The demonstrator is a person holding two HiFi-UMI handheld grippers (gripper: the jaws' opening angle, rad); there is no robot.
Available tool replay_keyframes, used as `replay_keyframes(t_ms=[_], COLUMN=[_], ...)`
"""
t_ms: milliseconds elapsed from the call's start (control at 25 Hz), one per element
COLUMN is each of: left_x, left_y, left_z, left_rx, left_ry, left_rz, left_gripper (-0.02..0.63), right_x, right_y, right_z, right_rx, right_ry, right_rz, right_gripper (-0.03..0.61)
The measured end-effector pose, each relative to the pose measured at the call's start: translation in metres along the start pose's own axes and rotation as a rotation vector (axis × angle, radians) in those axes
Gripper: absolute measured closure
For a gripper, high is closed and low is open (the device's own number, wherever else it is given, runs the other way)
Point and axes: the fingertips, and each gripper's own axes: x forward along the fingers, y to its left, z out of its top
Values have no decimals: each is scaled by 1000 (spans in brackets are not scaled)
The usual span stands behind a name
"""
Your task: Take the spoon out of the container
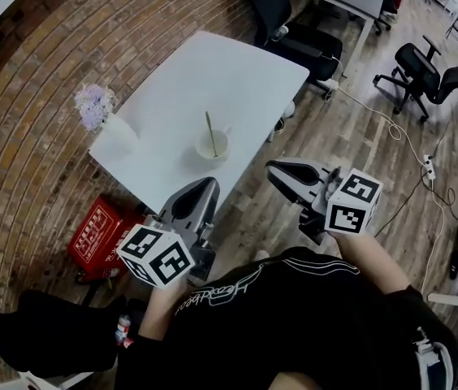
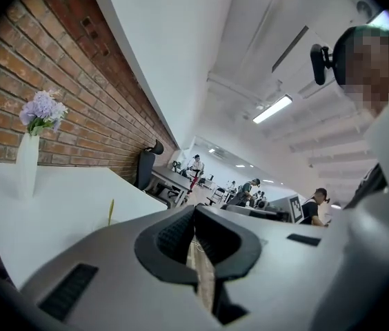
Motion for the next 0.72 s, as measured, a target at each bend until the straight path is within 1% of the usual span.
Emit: replay_keyframes(t_ms=[160,400,720], left_x=[3,14,40], left_y=[9,31,72], left_z=[1,4,20], left_rx=[-2,-12,-37], left_ry=[-3,-6,-1], left_rz=[8,47,104], left_gripper=[609,609,609], right_x=[8,27,65], right_y=[-7,-24,-65], right_z=[5,5,12], right_rx=[-14,-1,37], right_ry=[2,18,42], right_rz=[10,46,91], right_gripper=[581,581,581])
